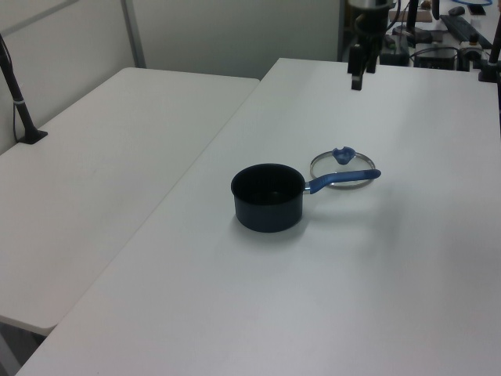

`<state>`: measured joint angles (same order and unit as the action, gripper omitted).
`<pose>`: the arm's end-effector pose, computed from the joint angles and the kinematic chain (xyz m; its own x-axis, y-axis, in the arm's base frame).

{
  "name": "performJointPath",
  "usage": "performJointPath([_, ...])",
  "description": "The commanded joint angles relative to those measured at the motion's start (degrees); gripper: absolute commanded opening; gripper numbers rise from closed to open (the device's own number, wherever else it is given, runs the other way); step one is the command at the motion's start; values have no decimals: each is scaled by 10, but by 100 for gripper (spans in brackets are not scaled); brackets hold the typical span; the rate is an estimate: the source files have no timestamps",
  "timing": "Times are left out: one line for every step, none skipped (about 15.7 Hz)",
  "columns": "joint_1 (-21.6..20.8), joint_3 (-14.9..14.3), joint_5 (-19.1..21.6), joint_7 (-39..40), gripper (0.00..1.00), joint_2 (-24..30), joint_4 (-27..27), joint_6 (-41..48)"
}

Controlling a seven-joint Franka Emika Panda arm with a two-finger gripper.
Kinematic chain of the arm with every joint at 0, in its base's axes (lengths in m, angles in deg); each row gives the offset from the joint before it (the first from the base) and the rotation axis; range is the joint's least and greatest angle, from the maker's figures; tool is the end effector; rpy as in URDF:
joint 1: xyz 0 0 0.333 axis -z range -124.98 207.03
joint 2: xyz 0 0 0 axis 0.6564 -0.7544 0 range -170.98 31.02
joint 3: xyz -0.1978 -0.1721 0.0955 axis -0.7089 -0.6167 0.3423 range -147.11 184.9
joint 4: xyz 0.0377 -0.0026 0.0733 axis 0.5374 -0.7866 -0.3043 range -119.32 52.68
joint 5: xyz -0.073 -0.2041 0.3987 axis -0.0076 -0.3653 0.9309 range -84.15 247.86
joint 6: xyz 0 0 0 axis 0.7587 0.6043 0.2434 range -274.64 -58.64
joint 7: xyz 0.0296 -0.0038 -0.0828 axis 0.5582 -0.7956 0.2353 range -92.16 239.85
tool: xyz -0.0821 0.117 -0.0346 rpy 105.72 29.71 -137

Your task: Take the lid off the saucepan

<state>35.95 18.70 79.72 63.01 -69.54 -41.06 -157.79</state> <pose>0.6218 0.0481 0.4922 0.9949 -0.0984 0.0215 -0.0991 -0.9945 0.0336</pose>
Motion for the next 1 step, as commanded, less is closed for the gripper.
performJointPath([-15, -18, 6, -11, 100, 19, -8, 20])
